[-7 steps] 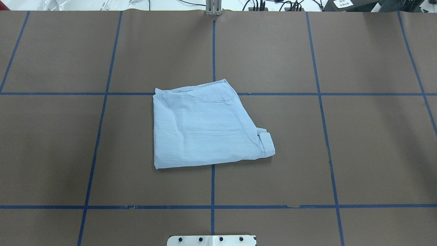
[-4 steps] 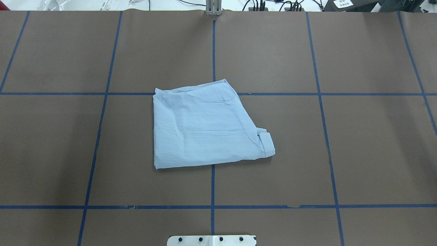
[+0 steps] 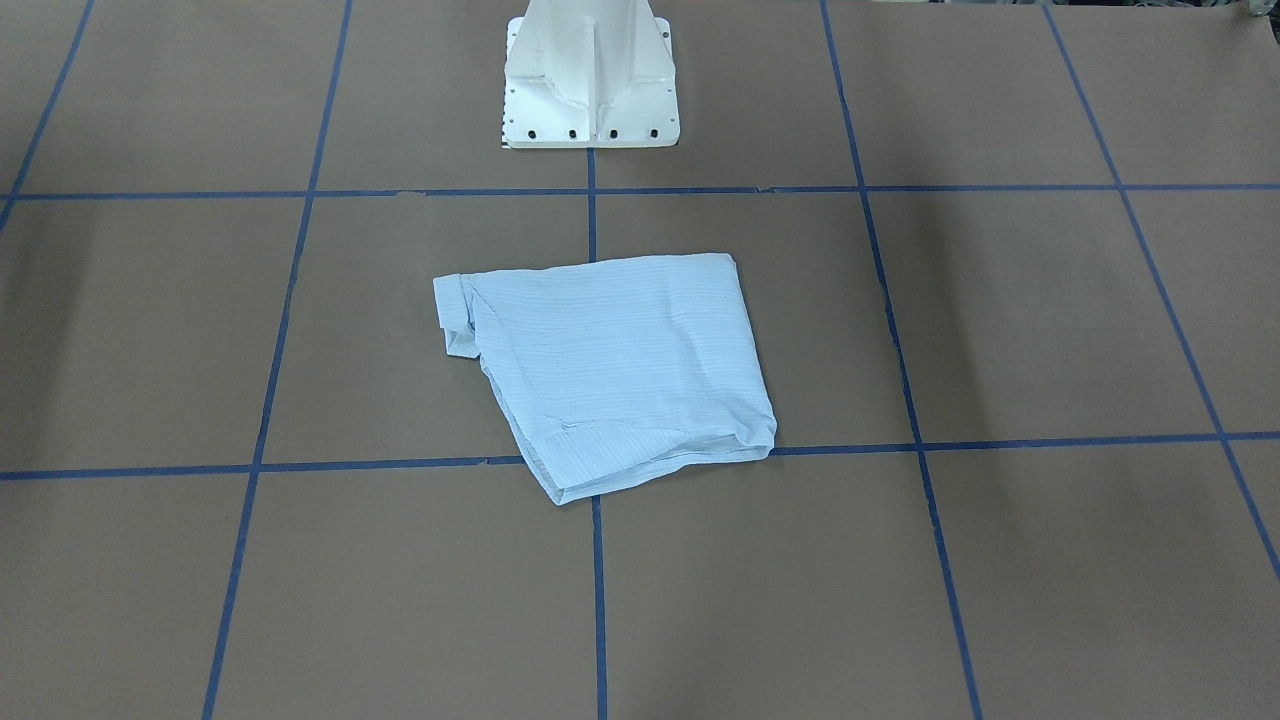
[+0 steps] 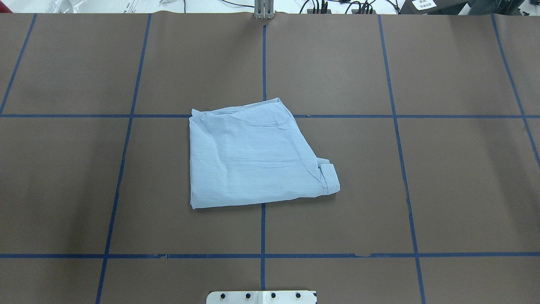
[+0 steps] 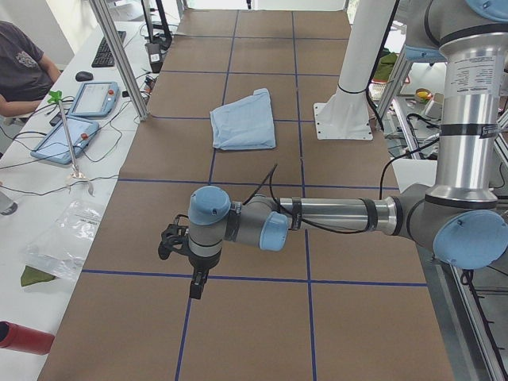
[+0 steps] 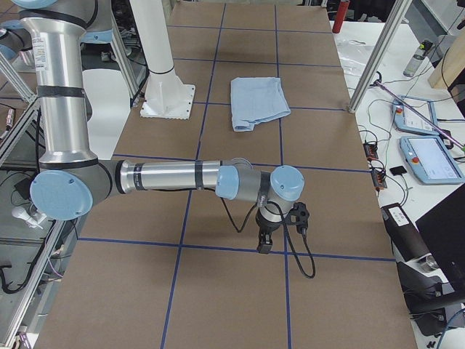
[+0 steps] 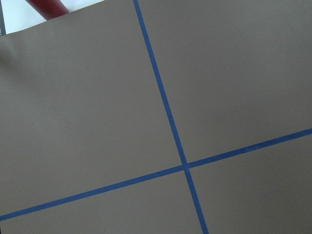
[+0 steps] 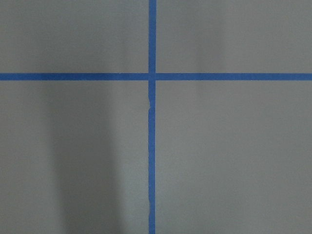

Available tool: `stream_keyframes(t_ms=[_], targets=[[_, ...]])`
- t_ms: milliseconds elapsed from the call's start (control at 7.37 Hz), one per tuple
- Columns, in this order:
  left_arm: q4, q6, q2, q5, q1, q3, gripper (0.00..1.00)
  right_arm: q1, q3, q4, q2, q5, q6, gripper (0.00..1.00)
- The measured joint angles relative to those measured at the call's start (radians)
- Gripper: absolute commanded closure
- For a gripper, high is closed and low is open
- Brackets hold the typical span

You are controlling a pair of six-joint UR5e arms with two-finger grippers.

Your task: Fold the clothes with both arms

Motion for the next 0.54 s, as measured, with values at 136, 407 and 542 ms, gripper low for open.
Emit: stream_keyframes(t_ms=[136, 407, 542], targets=[[0.008, -0.044, 0.013, -0.035, 0.021, -0.014, 0.00, 0.001, 0.000, 0.000, 0.000, 0.001, 0.021, 0.00], [0.013, -0.068, 0.040, -0.078, 0.032, -0.041, 0.00, 0.001, 0.004, 0.000, 0.002, 0.005, 0.035, 0.00], [0.027, -0.069, 0.044, -0.094, 0.031, -0.059, 0.00, 0.001, 0.006, 0.000, 0.005, 0.006, 0.036, 0.00]])
